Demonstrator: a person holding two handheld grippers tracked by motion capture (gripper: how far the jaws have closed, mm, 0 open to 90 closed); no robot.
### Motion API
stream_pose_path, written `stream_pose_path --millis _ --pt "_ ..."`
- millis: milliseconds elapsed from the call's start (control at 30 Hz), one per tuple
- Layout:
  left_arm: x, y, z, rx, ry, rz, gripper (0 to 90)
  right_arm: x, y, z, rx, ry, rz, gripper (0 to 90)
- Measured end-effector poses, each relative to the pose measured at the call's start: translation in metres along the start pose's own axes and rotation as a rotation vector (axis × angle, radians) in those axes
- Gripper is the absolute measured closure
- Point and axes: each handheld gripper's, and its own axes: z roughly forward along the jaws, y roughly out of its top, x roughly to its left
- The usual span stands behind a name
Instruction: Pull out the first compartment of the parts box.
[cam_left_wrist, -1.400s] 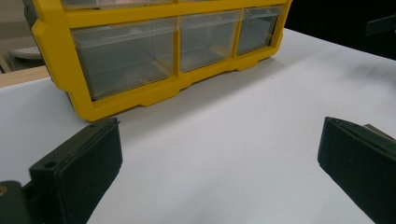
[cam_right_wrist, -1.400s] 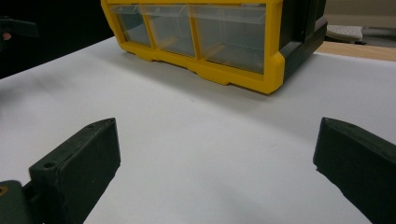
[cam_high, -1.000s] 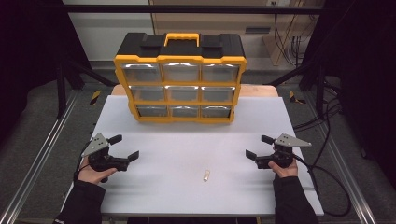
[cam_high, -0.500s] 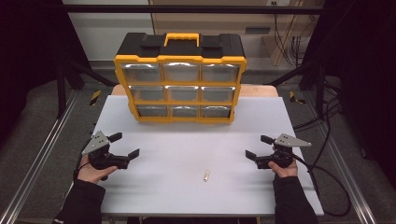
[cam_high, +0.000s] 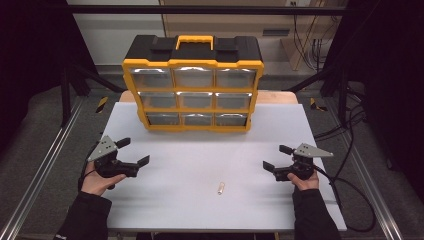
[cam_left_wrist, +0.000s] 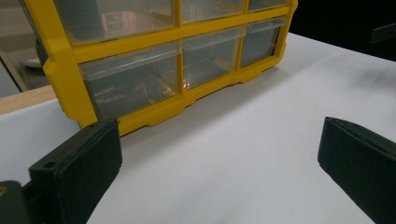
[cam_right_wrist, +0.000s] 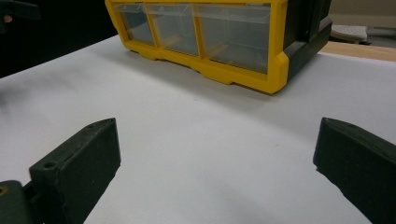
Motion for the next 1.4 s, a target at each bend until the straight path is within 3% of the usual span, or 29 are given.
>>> stream_pose_path --millis 467,1400 --pt "0.002 0.013 -0.003 -0.008 0.009 0.015 0.0 0.000 0.001 -0.001 -0.002 0.001 -0.005 1.3" --pt "0.001 0.041 0.004 0.027 0.030 0.102 0.0 0.000 0.001 0.000 0.003 0.004 -0.006 1.3"
